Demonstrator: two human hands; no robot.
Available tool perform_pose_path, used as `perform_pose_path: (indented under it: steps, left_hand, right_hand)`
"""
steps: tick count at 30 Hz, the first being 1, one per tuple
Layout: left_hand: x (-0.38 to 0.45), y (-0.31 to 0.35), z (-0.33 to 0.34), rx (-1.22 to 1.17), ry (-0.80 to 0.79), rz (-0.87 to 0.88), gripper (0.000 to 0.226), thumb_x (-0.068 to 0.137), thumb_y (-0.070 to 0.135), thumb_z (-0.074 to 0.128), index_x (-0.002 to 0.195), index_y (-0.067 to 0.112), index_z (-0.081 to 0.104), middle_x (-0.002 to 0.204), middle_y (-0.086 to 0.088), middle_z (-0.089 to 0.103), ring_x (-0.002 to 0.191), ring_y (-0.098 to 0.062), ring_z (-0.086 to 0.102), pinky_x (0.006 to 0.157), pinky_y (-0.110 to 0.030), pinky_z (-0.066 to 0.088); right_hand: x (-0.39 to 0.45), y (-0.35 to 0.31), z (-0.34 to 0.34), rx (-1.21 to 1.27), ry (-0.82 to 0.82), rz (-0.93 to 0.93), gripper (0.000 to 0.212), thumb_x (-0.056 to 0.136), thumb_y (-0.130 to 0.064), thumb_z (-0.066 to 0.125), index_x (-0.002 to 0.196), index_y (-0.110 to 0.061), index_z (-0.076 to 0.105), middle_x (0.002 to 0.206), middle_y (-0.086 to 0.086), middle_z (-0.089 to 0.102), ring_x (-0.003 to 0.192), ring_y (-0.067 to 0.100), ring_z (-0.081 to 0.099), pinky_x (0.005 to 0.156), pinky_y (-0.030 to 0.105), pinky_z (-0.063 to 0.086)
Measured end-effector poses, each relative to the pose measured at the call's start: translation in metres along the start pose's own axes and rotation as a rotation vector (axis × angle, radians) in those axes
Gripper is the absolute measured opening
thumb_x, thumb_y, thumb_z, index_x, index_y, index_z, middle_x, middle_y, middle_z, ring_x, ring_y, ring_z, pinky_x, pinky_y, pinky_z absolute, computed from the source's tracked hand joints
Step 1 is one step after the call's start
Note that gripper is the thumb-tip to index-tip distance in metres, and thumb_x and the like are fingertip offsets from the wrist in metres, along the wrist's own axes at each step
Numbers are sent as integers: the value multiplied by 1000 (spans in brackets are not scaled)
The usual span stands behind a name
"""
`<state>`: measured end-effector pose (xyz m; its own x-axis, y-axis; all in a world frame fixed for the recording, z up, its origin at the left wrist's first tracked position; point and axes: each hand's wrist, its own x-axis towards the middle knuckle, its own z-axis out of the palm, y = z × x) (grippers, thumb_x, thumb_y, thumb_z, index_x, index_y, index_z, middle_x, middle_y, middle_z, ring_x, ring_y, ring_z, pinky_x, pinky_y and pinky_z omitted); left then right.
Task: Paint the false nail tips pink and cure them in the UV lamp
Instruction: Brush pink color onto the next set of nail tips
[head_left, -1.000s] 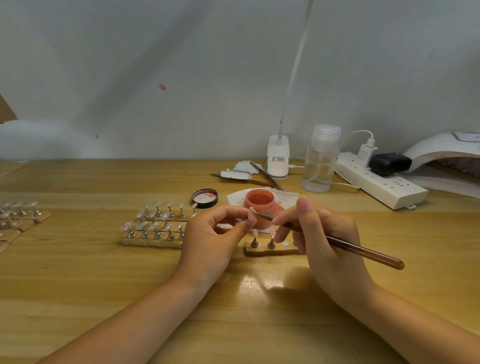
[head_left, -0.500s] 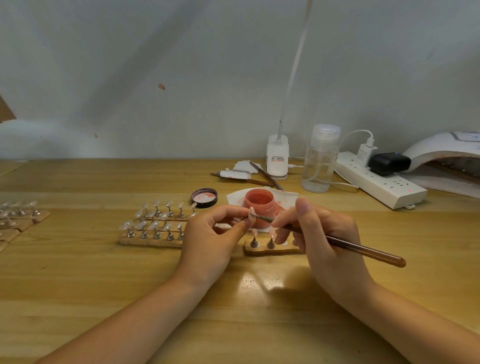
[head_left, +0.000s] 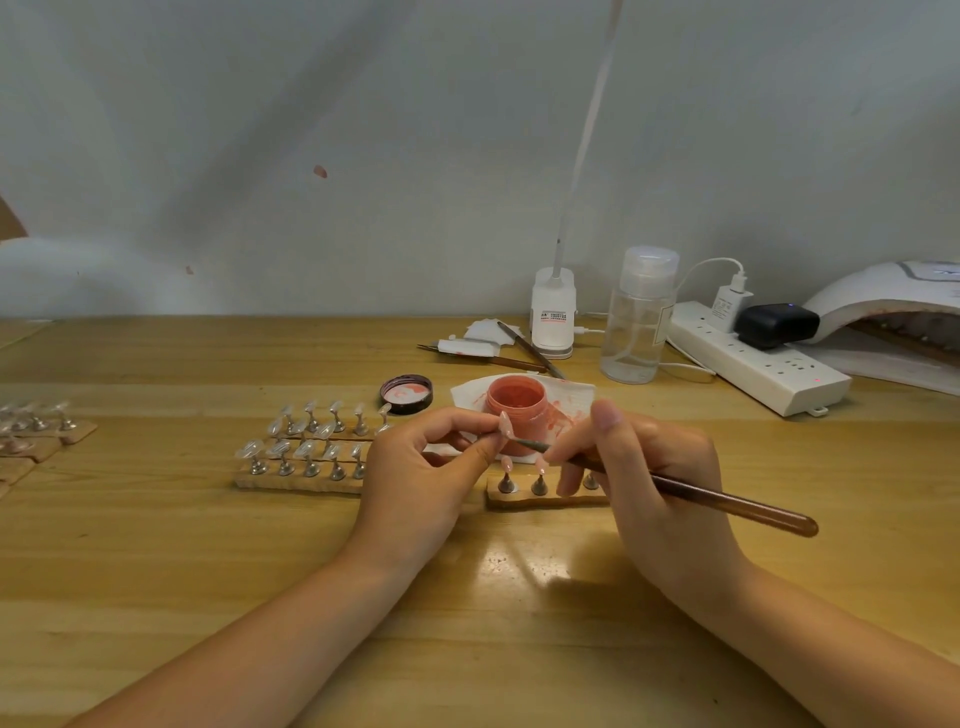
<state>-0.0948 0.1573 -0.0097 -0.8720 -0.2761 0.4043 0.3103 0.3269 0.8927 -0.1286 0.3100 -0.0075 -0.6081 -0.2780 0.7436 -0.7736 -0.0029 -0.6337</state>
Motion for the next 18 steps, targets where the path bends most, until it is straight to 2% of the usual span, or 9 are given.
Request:
perform_pose_path:
  steps: [3,9,12,16,18]
  left_hand:
    - [0,1,0,-15,7,-5,14,75,9,71,78,23,71,75,-1,69,71,-10,59,60,-14,47]
    - [-1,1,0,-9,13,-11,20,76,7,70,76,27,70,72,2,69,67,-5,58,58,-12,46]
    - [-1,2,1,-1,23,-11,25,75,6,71,73,31,69,69,7,68,64,-1,56,57,-10,45]
    - [-1,3,0,-6,25,-16,26,75,6,71,71,32,68,68,13,67,63,1,55,56,-9,44]
    - [-1,3,0,0,22,-17,27,75,6,70,72,32,68,71,11,68,64,0,55,57,-9,45]
  right_hand:
    - [0,-1,-2,41,18,-5,52,93,-47,34,65,-14,64,51,-2,58,47,1,55,51,7,39]
    - [4,0,1,-79,-2,-29,35,93,-27,37,77,-15,66,64,-12,61,61,2,61,57,12,46]
    - [3,2,0,-59,-5,-14,39,92,-26,37,74,-11,68,60,-1,63,56,5,61,56,12,45]
    - [0,1,-2,8,-3,-3,51,93,-47,35,66,-17,65,52,0,59,48,5,57,49,18,45]
    - [1,0,-2,18,10,-17,52,93,-50,32,67,-19,64,52,-2,58,48,5,56,48,19,45]
